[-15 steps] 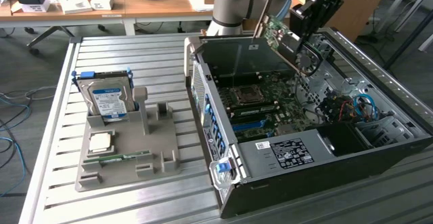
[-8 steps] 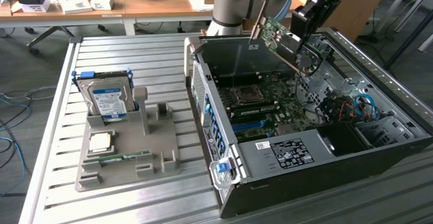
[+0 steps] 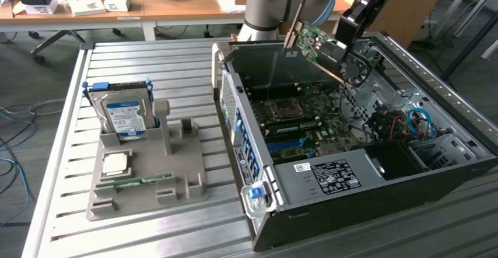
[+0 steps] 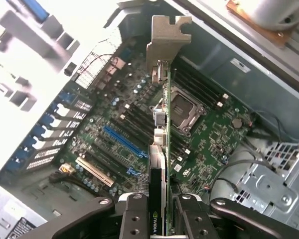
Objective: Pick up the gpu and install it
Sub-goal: 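Insert the gpu into the slot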
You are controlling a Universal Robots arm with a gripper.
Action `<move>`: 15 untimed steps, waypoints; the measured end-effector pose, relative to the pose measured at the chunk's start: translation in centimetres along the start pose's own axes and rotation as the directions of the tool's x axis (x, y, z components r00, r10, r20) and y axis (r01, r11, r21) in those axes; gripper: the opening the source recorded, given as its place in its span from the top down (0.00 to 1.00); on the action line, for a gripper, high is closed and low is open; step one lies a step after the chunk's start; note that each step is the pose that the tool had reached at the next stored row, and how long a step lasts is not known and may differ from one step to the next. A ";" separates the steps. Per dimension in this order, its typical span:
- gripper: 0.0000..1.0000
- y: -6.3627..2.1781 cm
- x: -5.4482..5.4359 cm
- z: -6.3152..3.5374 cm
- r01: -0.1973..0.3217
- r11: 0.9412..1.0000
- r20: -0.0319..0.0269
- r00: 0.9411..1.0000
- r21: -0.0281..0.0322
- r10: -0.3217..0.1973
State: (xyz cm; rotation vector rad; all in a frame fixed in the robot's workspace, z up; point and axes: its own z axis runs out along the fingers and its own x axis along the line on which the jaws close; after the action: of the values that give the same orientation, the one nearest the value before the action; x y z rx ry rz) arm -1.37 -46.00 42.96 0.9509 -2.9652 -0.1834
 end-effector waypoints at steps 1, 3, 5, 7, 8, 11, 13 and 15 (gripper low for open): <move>0.74 0.00 0.0 0.01 0.012 1.000 -0.002 1.000 0.000 -0.012; 0.74 0.00 0.0 0.02 0.038 0.999 -0.005 0.999 0.000 -0.038; 0.74 -0.01 0.0 0.04 0.062 0.998 -0.008 0.998 0.000 -0.062; 0.74 -0.01 0.0 0.05 0.086 0.996 -0.011 0.996 0.000 -0.086; 0.74 -0.01 0.0 0.06 0.098 0.995 -0.013 0.995 0.000 -0.098; 0.74 -0.01 0.0 0.08 0.135 0.991 -0.018 0.991 -0.001 -0.135; 0.74 -0.01 0.0 0.09 0.160 0.987 -0.021 0.987 -0.001 -0.160; 0.74 -0.01 0.0 0.10 0.184 0.983 -0.025 0.983 -0.001 -0.184</move>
State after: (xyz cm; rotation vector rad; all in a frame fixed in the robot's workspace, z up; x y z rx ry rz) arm -1.37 -46.00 42.86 1.2181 -2.8532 -0.1719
